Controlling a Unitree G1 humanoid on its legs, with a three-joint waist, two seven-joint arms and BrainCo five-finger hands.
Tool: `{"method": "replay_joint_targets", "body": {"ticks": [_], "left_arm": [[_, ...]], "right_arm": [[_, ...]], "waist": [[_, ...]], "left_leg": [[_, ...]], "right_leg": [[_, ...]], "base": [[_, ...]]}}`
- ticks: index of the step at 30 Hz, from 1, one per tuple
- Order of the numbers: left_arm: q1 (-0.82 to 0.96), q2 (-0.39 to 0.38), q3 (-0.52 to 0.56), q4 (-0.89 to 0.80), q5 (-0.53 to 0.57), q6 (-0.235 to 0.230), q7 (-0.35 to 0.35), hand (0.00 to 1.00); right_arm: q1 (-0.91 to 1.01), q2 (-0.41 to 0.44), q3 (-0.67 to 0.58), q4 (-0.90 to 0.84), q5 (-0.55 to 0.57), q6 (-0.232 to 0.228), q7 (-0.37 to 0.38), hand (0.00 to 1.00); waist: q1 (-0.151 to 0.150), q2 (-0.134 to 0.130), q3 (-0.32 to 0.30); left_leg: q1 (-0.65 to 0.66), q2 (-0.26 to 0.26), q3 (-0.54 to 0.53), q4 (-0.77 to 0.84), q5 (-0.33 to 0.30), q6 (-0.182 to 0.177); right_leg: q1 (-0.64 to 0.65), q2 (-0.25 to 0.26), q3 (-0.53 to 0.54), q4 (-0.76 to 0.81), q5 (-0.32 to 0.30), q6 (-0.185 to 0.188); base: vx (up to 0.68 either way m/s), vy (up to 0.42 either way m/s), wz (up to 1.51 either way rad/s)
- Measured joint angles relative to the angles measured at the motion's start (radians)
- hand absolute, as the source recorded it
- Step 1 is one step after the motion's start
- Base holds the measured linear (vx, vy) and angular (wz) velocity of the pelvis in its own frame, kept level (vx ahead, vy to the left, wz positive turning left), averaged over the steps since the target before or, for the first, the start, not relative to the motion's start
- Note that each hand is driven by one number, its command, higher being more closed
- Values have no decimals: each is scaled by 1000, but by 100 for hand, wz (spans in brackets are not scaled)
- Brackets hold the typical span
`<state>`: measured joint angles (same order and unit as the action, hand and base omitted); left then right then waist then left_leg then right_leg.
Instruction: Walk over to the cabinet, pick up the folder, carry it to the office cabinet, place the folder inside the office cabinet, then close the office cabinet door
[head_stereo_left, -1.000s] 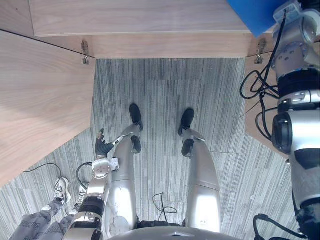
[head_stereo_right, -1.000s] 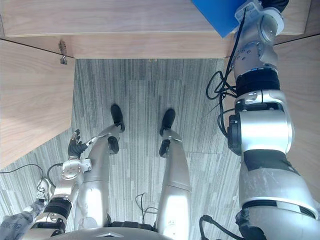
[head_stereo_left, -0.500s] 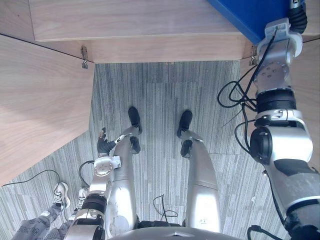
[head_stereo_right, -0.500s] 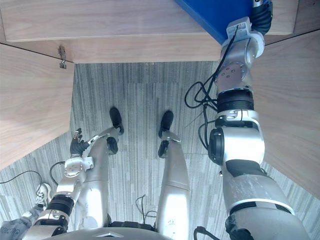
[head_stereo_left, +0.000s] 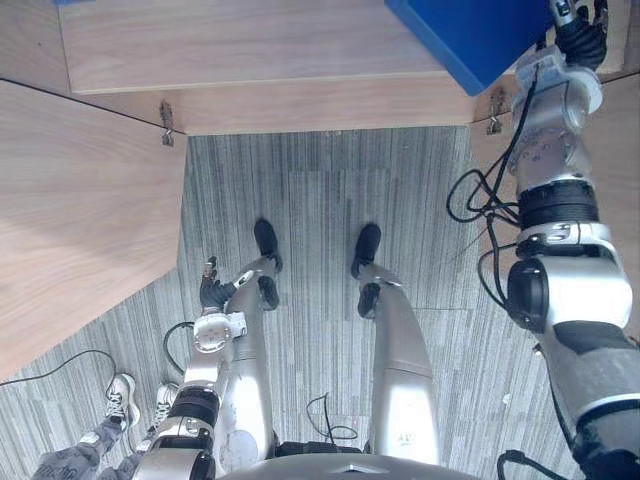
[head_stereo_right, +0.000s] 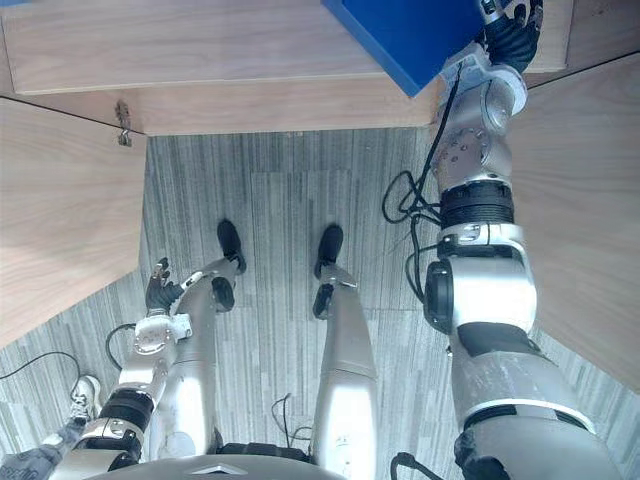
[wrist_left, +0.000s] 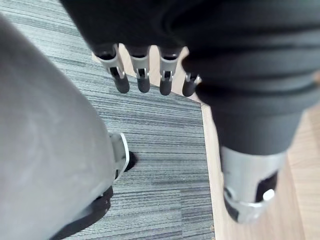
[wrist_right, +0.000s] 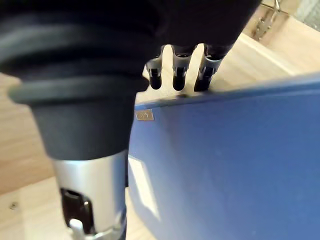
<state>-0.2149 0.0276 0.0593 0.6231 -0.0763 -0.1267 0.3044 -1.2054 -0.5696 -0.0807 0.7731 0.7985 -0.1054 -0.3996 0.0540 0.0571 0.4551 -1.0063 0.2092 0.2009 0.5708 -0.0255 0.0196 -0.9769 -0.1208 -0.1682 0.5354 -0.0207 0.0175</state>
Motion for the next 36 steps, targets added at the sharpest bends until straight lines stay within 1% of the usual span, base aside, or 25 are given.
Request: {"method": "replay_joint_targets", "body": {"ticks": [1,4,7,10,12,14,15,16,17,18,20,21,23,24,25,26,27,28,29,31,34,36], "left_arm": [[0,1,0,1,0,-1,0,0],[-4,1,15,19,2,-3,-1,0],[-7,1,23,40,3,-2,-1,0],[-12,1,36,56,3,-2,-1,0],[-20,1,40,72,3,0,-1,0],[-20,1,39,76,4,0,-1,0],[-20,1,39,76,4,0,-1,0],[-20,1,39,75,4,0,-1,0],[-20,1,39,74,5,0,0,0],[-20,2,39,71,19,1,3,0],[-20,1,38,63,23,1,10,0],[-19,1,37,60,44,6,18,0],[-18,2,37,58,59,9,20,0],[-18,1,34,55,68,9,20,0],[-17,2,32,53,84,8,20,0],[-16,3,29,52,88,8,20,0],[-13,4,25,46,103,8,20,0],[-3,4,21,29,112,7,20,0],[4,4,19,18,118,7,20,0],[17,8,17,12,122,4,22,0],[19,12,16,13,127,4,23,0],[19,14,16,5,132,2,24,0]], "right_arm": [[-8,-15,1,5,-44,7,3,0],[-65,-44,18,63,-109,23,4,0],[-70,-50,41,71,-138,24,4,0],[-70,-50,41,71,-140,25,4,0],[-67,-50,41,71,-172,26,5,0],[-57,-51,40,67,-180,25,5,0],[-37,-51,36,48,-226,25,2,0],[-10,-51,27,8,-247,25,1,0],[42,-51,16,-67,-275,24,-5,100],[134,-51,2,-191,-379,22,-30,100],[228,-51,-37,-299,-448,22,-45,100],[306,-52,-76,-370,-565,22,-80,100],[365,-55,-98,-416,-640,23,-107,100],[408,-63,-104,-444,-708,26,-116,100],[444,-69,-106,-470,-768,26,-119,100],[461,-69,-109,-486,-789,26,-122,100],[483,-69,-109,-495,-849,26,-129,100],[502,-69,-108,-500,-887,27,-129,100],[511,-69,-108,-502,-897,28,-129,100],[541,-69,-97,-503,-965,41,-129,100],[556,-69,-67,-503,-1004,44,-129,100],[555,-69,-34,-502,-1028,44,-128,100]], "waist": [[0,0,0],[-3,0,0],[-5,-1,0],[-4,-1,0],[-5,-1,0],[-6,-2,-3],[-5,-2,-4],[-4,-2,-4],[-3,-2,-4],[-3,-2,-4],[-1,-2,-4],[-2,-2,-4],[-5,-2,-4],[-5,-2,-4],[-4,-2,-4],[-4,-2,-4],[-3,-2,-4],[-1,-2,-4],[1,-2,-4],[4,-3,-4],[6,-3,-4],[5,-3,-4]], "left_leg": [[0,1,-1,0,0,0],[6,1,6,-7,1,1],[18,2,10,-15,1,1],[22,3,13,-19,1,1],[31,4,15,-26,2,1],[37,4,17,-29,2,1],[37,4,17,-30,1,1],[37,4,17,-30,1,1],[37,4,17,-30,1,1],[37,4,17,-30,0,1],[37,4,17,-30,-1,1],[37,4,17,-29,-2,1],[37,4,17,-29,-3,1],[38,4,17,-30,-4,0],[39,3,16,-31,-8,-2],[39,2,16,-31,-10,-6],[41,0,16,-32,-11,-6],[41,-1,16,-33,-11,-5],[41,-1,16,-33,-11,-6],[40,-3,17,-32,-10,-7],[36,-5,18,-30,-10,-6],[18,-8,18,-27,-10,-6]], "right_leg": [[3,1,-1,-6,3,1],[9,3,-2,-22,14,2],[23,4,-3,-34,17,2],[25,5,-3,-38,18,2],[35,8,-3,-45,24,3],[40,8,-3,-50,25,4],[42,9,-3,-53,26,5],[42,9,-4,-53,26,5],[43,9,-4,-54,26,5],[44,9,-4,-55,25,6],[44,9,-3,-55,24,6],[44,9,-3,-54,23,7],[44,9,-3,-53,19,10],[43,8,-3,-49,13,13],[42,7,-3,-44,4,7],[40,5,-3,-42,2,8],[37,3,-2,-36,-4,5],[35,2,-2,-31,-7,4],[33,1,-2,-30,-8,4],[29,0,-1,-24,-9,10],[19,-4,1,-14,-14,12],[-3,-9,2,3,-17,7]], "base": [[0,0,0],[-1,-11,-5],[1,-4,-1],[5,-8,-1],[22,-25,-3],[0,0,0],[0,0,0],[0,0,0],[0,0,0],[0,0,0],[0,0,0],[0,0,0],[0,0,0],[0,0,0],[0,0,0],[-6,-30,3],[-1,-29,4],[3,-30,3],[0,0,0],[0,0,0],[36,-25,2],[40,-21,4]]}}
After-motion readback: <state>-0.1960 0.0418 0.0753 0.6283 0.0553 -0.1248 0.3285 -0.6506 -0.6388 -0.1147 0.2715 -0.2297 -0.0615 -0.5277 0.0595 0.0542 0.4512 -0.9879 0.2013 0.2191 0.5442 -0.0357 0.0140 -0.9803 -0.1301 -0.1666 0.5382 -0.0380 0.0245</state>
